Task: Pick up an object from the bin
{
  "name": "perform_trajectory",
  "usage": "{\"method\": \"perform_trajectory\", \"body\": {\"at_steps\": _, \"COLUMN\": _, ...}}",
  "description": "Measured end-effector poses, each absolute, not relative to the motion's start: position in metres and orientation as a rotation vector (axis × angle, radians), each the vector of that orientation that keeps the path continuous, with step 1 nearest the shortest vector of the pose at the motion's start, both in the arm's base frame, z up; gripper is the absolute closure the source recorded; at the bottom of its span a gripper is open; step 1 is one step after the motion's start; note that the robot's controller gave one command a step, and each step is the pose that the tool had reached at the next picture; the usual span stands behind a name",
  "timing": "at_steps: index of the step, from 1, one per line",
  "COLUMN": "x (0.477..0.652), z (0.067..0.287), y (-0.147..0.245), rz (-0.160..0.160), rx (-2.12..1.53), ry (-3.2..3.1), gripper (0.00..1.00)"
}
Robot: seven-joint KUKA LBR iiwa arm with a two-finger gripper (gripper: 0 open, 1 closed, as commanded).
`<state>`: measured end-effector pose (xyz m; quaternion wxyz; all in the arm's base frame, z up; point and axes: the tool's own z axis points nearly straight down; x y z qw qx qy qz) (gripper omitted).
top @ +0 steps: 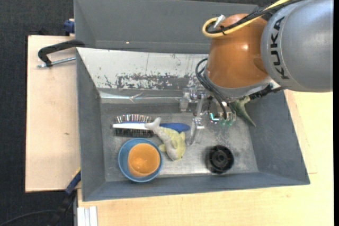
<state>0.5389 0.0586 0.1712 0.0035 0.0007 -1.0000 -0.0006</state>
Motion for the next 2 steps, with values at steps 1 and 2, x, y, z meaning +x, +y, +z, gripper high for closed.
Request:
{"method": "perform_trajectory", "body": {"at_steps": 1, "x": 0.539, "z": 0.067, "y": 0.143, "rz": -0.003, "rx": -0.208, "ry": -3.128, "gripper": 0.00}}
{"method": "perform_trajectory", "body": {"at_steps": 2, "x": 0.532, "z": 0.102, "y": 0.157, "rz": -0.006, "rx": -0.284, "ry": -3.136, "gripper": 0.00}}
